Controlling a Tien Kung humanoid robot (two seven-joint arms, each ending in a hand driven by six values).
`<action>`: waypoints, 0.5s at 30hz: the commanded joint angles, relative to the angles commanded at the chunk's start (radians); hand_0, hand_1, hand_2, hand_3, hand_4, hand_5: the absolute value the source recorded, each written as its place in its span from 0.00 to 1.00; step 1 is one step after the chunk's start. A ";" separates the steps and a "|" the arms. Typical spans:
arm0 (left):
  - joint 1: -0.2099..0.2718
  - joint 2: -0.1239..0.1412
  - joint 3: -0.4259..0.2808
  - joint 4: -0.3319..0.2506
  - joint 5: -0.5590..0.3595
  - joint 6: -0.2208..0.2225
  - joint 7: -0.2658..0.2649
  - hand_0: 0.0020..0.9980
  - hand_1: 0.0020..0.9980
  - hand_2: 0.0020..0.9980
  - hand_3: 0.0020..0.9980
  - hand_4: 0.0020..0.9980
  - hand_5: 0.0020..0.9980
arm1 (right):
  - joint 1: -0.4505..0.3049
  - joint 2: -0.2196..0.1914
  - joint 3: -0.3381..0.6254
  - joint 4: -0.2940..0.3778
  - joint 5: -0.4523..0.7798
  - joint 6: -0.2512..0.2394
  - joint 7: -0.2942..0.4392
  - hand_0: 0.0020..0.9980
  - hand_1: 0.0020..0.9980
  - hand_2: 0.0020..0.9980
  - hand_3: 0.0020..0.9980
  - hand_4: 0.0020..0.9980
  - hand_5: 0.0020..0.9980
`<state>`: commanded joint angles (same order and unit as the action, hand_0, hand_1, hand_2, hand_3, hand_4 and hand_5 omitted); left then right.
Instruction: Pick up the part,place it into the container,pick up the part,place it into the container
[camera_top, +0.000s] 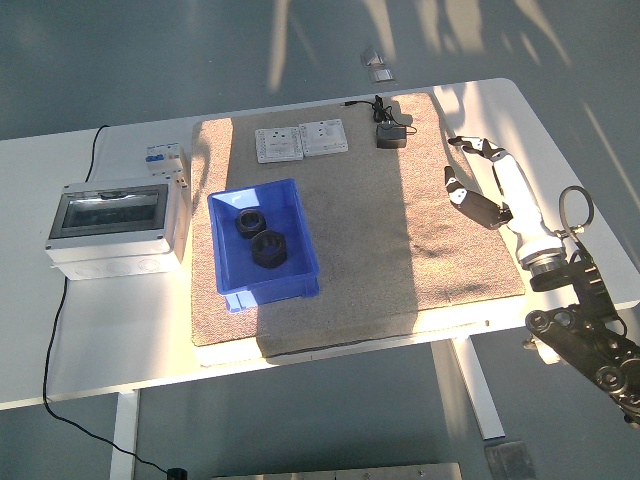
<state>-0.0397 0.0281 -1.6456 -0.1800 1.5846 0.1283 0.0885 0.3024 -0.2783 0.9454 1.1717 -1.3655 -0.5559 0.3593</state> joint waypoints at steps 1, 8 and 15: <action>0.000 0.000 -0.001 0.000 0.003 0.000 0.001 0.67 0.66 0.64 0.76 0.77 0.86 | -0.025 -0.002 0.022 -0.001 0.023 0.002 0.018 0.81 0.73 0.76 0.69 0.55 0.25; 0.001 0.000 -0.005 0.000 0.013 -0.003 0.003 0.67 0.66 0.64 0.76 0.77 0.86 | -0.168 0.005 0.153 0.026 0.194 -0.033 0.165 0.76 0.69 0.74 0.68 0.55 0.26; 0.005 -0.002 0.005 0.000 0.002 -0.003 0.004 0.67 0.66 0.64 0.76 0.77 0.86 | -0.194 0.029 0.217 0.072 0.416 0.015 0.286 0.65 0.42 0.57 0.57 0.55 0.27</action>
<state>-0.0343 0.0266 -1.6403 -0.1800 1.5868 0.1254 0.0925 0.1086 -0.2490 1.1624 1.2435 -0.9496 -0.5406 0.6454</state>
